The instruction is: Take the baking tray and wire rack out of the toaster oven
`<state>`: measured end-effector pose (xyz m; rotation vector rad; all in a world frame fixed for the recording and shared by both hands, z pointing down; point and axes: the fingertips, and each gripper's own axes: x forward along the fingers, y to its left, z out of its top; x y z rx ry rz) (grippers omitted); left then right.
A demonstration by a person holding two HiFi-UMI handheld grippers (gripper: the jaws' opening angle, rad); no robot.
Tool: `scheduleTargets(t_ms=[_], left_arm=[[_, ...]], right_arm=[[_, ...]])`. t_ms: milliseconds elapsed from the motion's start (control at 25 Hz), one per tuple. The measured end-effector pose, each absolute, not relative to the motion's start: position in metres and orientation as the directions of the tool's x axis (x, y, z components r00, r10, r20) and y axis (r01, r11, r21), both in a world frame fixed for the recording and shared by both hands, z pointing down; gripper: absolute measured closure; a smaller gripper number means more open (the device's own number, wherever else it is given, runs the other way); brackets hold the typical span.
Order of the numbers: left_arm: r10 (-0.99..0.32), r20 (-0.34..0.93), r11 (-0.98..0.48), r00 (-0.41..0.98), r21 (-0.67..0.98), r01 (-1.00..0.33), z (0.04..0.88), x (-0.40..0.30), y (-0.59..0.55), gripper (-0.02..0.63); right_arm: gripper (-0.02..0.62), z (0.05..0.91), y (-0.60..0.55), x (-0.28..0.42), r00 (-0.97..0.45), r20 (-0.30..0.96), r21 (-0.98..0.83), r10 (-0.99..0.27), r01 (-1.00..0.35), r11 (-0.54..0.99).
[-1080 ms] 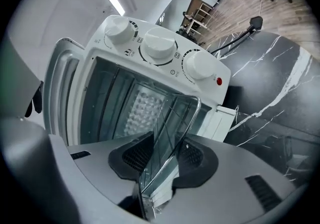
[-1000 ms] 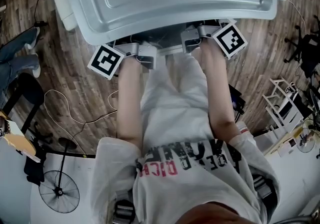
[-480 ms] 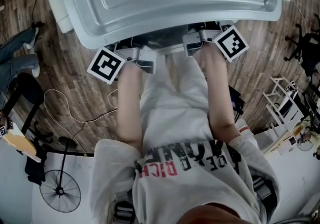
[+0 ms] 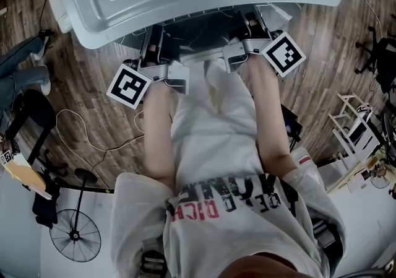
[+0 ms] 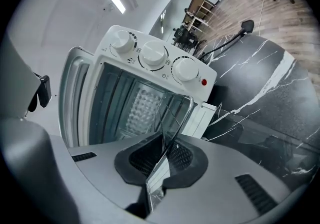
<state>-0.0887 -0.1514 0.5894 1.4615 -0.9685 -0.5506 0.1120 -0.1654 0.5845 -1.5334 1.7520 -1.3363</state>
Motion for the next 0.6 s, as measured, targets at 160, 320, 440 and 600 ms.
scheduleTargets(t_ms=[160,320,440,600], left_arm=[[-0.829,0.21,0.086,0.518,0.964,-0.252,0.59,-0.088,-0.143,0.597],[-0.841,0.217,0.097,0.496,0.962,-0.256,0.589,-0.087,-0.128,0.597],[-0.847,0.218,0.098,0.485,0.961,-0.26,0.588,-0.085,-0.119,0.597],[-0.855,0.221,0.099,0.469,0.958,-0.271,0.586,-0.084,-0.106,0.597]], right_arm=[[0.583,0.584,-0.159,0.111,-0.303,0.244,-0.879,-0.921,-0.47,-0.078],[0.584,0.585,-0.144,0.112,-0.331,0.254,-0.884,-0.909,-0.46,-0.08],[0.584,0.585,-0.136,0.112,-0.35,0.258,-0.886,-0.901,-0.457,-0.077],[0.586,0.583,-0.124,0.114,-0.368,0.261,-0.89,-0.892,-0.449,-0.075]])
